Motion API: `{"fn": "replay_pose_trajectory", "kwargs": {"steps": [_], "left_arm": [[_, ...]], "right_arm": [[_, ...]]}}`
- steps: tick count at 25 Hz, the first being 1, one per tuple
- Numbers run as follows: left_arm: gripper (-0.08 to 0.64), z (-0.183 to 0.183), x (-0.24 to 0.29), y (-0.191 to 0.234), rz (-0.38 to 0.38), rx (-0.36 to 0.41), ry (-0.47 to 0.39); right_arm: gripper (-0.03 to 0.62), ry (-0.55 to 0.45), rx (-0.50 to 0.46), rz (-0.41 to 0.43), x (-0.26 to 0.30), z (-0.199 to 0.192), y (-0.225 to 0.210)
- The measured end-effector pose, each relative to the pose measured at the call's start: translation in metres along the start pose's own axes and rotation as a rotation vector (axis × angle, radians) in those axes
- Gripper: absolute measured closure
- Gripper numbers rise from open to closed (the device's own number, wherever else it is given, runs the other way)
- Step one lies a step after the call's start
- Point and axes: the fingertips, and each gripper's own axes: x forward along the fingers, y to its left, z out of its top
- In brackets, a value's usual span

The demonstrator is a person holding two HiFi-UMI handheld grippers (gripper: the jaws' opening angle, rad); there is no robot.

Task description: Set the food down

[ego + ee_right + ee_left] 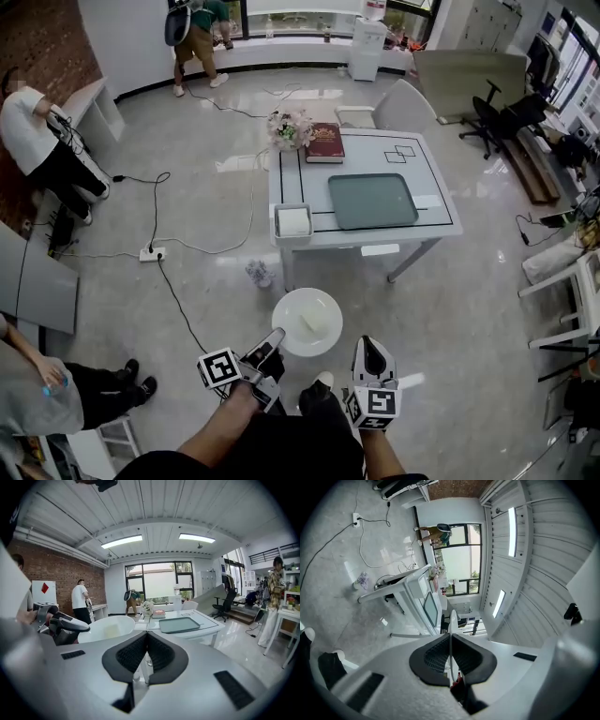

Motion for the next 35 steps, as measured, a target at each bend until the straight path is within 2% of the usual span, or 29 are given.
{"fn": "replay_pose_trajectory", "kwargs": {"steps": [14,20,28,35], "left_arm": [[0.545,-0.041,0.075,-0.009,0.020,-0.042,-0.086],[0.545,-0.056,0.097,-0.010,0.032,-0.037,-0.083],[0.545,-0.041,0.137,-0.006,0.035,-0.030,-0.072],[0.545,-0.005,0.189,-0.003,0.033,-0.033,-0.064]], "right_arm": [[0.583,0.023,0.001,0.085,0.016,0.006,-0.086],[0.583,0.026,0.009,0.084,0.015,0.003,-0.114],[0.583,0.029,0.007,0.083,0.046,0.009,-0.136],[0.583,0.037,-0.006,0.079,0.103,0.030,-0.153]]}}
